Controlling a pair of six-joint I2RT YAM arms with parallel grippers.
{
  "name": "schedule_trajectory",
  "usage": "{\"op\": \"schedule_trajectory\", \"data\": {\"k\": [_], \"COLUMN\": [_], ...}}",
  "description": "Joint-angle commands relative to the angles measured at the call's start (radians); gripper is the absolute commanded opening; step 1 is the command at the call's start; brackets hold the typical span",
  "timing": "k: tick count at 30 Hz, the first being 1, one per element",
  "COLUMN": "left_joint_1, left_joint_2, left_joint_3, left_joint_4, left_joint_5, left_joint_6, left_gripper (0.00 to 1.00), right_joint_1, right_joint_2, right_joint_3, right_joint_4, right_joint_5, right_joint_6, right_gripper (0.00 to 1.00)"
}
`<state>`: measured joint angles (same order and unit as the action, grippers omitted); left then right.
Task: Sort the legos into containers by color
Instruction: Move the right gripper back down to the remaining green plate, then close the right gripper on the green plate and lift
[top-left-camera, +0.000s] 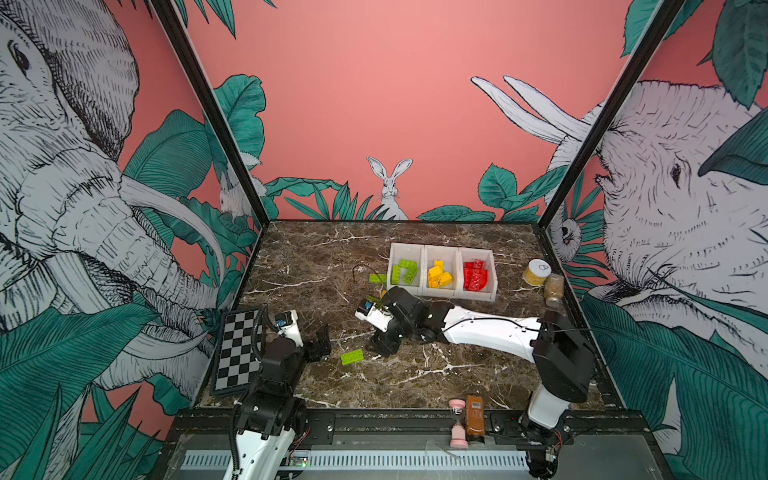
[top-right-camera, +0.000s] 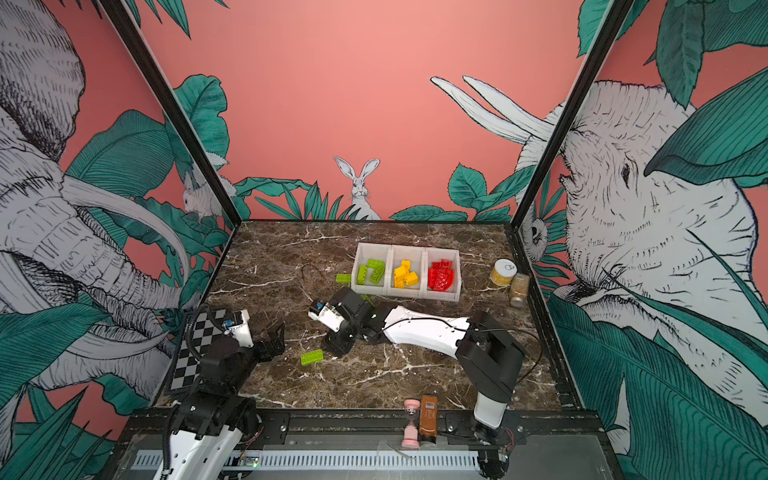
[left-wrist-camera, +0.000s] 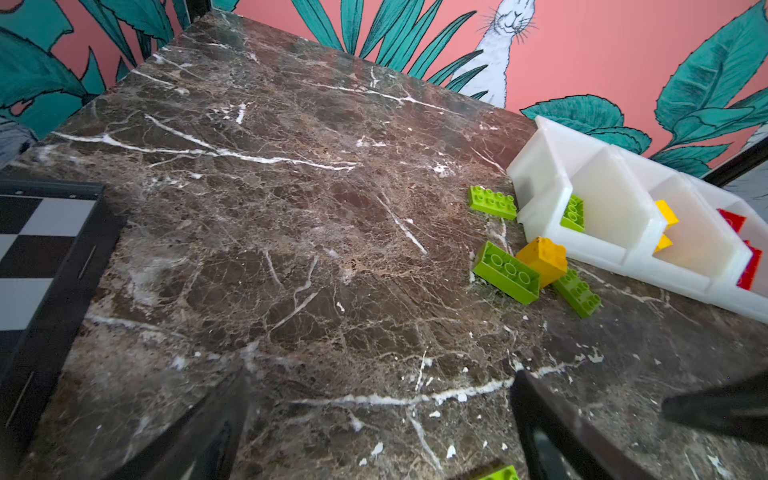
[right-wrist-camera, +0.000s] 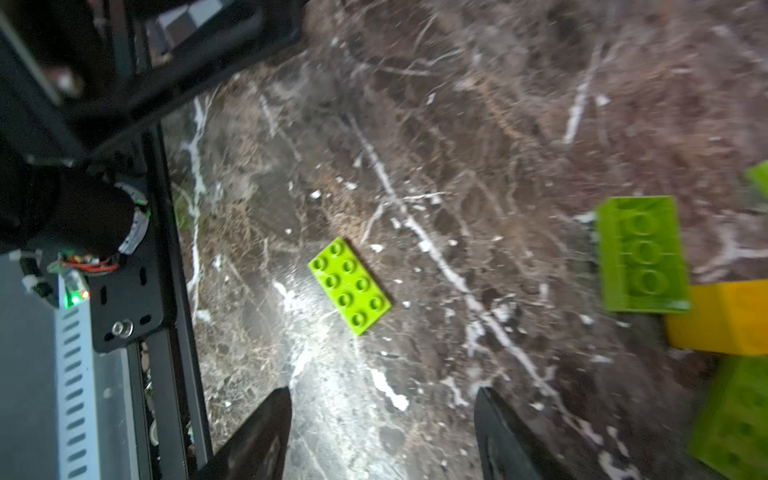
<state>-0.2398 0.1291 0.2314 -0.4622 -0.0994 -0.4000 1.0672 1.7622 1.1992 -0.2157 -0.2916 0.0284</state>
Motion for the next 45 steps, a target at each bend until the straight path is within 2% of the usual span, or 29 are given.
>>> {"op": "schedule_trajectory", "data": {"k": [1,5,9,13,19,28,34,40,45], "left_joint_1": [-0.003,-0.001,0.0,-0.001,0.0,0.0,-0.001,-0.001,0.0], "left_joint_2": [-0.045,-0.126,-0.114,-0.124,-0.125,-0.125,-0.126,-0.126,-0.125], "left_joint_3": [0.007,0.004,0.011,0.011,0.008,0.007,0.005,0.002,0.001], "left_joint_4": [-0.055,-0.11,-0.121,-0.128,-0.124,-0.117,-0.11,-0.107,-0.097], "left_joint_5": [-0.058,-0.097,-0.116,-0.122,-0.113,-0.096,-0.084,-0.083,-0.071], "left_joint_6": [-0.03,-0.05,-0.06,-0.064,-0.058,-0.051,-0.045,-0.043,-0.038], "left_gripper": [0.99,0.99,0.99,0.99,0.99,0.99,0.99,0.99,0.99], "right_joint_1": [0.04,0.078,0.098,0.102,0.102,0.102,0.097,0.05,0.006], "right_joint_2": [0.047,0.128,0.189,0.227,0.269,0.337,0.356,0.378,0.368], "right_joint_3": [0.012,0.069,0.106,0.134,0.159,0.224,0.238,0.254,0.261], "right_joint_4": [0.076,0.051,0.07,0.082,0.08,0.018,-0.015,-0.011,0.004], "right_joint_5": [0.014,0.045,0.038,0.079,0.116,0.04,0.067,0.147,0.195], "right_joint_6": [-0.039,-0.069,-0.073,-0.073,-0.093,-0.094,-0.109,-0.028,0.078], "right_gripper": [0.7,0.7,0.71,0.77,0.76,0.73,0.71,0.65,0.67]}}
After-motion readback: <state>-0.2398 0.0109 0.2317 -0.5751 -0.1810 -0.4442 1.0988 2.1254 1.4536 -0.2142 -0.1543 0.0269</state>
